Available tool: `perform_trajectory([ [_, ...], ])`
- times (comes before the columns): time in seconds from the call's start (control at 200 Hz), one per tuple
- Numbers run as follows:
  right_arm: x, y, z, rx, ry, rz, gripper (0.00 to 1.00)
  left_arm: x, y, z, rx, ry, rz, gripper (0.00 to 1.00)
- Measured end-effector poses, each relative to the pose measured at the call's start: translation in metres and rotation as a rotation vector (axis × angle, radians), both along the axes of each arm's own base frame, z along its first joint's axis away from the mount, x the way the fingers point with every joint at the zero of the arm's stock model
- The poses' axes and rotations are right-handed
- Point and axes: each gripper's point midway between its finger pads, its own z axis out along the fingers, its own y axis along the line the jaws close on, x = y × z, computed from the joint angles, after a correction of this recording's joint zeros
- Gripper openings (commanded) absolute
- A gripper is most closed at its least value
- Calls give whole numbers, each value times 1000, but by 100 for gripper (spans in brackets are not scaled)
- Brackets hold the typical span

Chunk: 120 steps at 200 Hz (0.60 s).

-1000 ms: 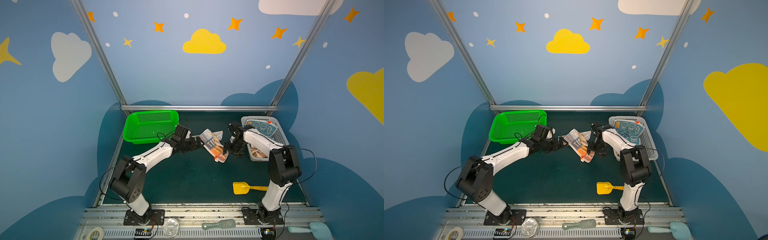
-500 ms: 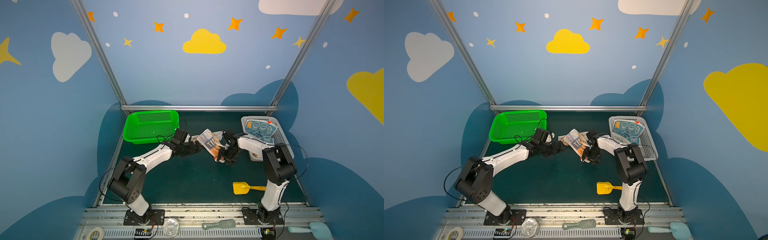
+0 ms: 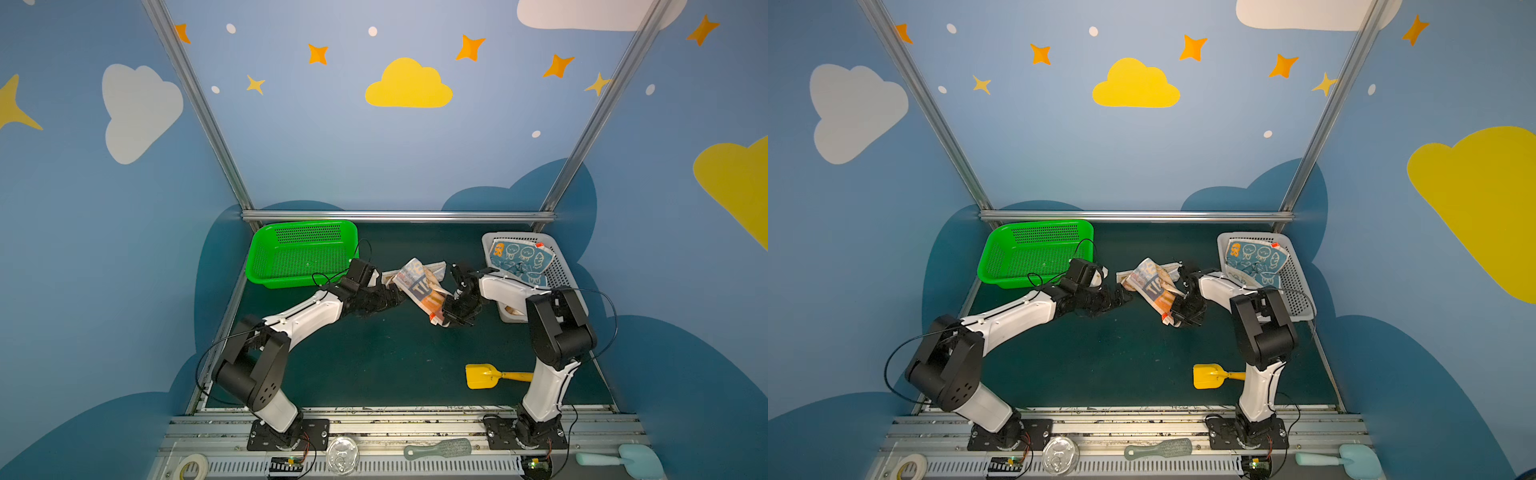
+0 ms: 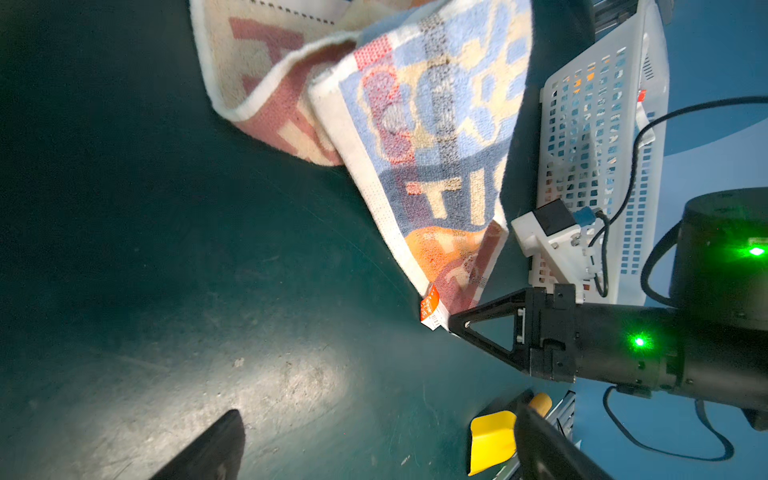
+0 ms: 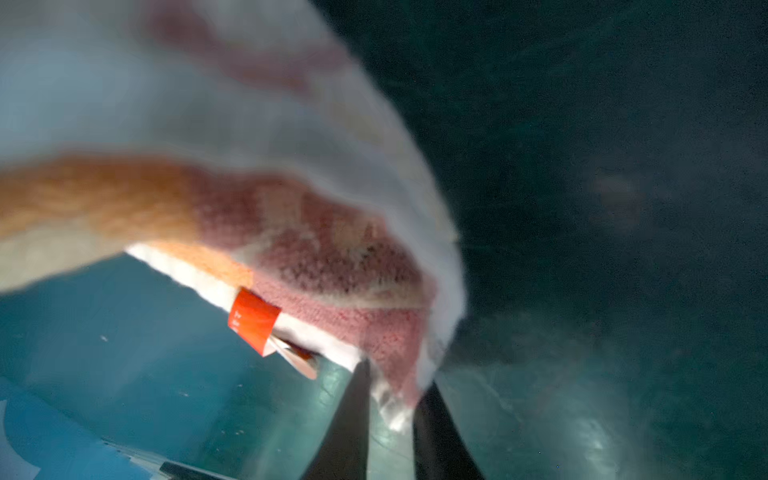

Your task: Fold and stack the towels

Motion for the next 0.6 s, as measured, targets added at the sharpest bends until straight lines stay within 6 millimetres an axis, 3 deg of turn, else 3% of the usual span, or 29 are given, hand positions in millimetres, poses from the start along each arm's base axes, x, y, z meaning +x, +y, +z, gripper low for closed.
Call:
perform_trajectory([
  [0.265,6,-10,0,-5,-19,25,0,6,-7,-6,19,7,-20,99],
  [0.601,16,-39,1,-66,-42,14,0,37,-25,-23,52,13,-58,82],
])
